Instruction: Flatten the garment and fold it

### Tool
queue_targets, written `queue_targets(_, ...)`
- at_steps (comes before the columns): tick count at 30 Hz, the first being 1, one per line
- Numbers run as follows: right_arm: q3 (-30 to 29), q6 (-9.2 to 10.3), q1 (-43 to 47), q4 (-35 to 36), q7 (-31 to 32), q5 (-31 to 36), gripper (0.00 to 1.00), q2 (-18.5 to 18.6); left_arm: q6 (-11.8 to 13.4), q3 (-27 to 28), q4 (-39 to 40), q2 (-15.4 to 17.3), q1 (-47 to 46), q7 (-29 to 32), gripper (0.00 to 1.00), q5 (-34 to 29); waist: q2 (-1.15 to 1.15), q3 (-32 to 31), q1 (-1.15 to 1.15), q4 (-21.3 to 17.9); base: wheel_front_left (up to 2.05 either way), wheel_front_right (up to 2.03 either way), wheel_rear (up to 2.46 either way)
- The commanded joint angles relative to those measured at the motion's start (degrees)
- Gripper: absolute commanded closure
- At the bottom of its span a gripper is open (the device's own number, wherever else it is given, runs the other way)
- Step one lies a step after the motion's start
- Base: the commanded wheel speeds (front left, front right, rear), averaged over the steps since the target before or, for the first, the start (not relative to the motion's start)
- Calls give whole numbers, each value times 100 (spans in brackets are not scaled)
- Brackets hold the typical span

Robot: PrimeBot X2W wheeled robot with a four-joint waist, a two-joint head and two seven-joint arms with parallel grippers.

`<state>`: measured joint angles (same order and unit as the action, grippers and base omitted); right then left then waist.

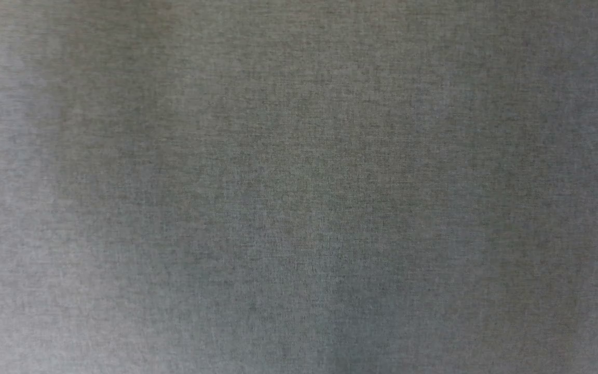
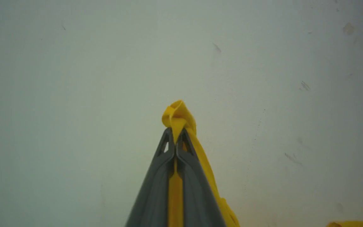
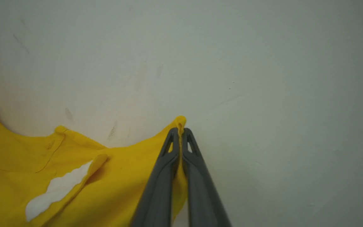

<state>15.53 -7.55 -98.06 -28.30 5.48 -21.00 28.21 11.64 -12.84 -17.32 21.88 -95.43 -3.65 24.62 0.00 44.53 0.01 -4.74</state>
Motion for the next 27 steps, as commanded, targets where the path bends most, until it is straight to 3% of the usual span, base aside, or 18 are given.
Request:
queue_targets(1,69,6,186,194,-38,-203,100,137,-66,38,164,14,206,-29,100,98,0,-197,-1,84,0,0,0)
queue_targets(6,125,6,1225,1299,122,-1090,100,621,-122,159,1105,166,1361,99,100,426,0,-681,-1,154,0,0,0)
queue_targets(7,-30,6,1811,1815,244,-1360,100,746,-98,181,1638,280,1954,216,100,506,0,-906,-1,152,0,0,0)
queue_targets(12,-551,6,3165,2694,462,-1733,100,792,241,375,2876,375,3362,445,100,718,0,-1374,-1,154,0,0,0)
queue_targets(17,-1429,6,5137,3552,972,-1876,100,389,736,641,4083,446,5296,606,100,838,0,-1941,-1,201,0,0,0)
queue_targets(21,-1949,6,6565,4181,1298,-1742,100,-99,964,739,4599,459,6706,496,100,788,0,-2309,-1,226,0,0,0)
queue_targets(27,-2364,6,8305,4862,1593,-1680,100,-896,1028,833,4942,135,8579,161,100,1174,0,-2712,-1,203,0,0,0)
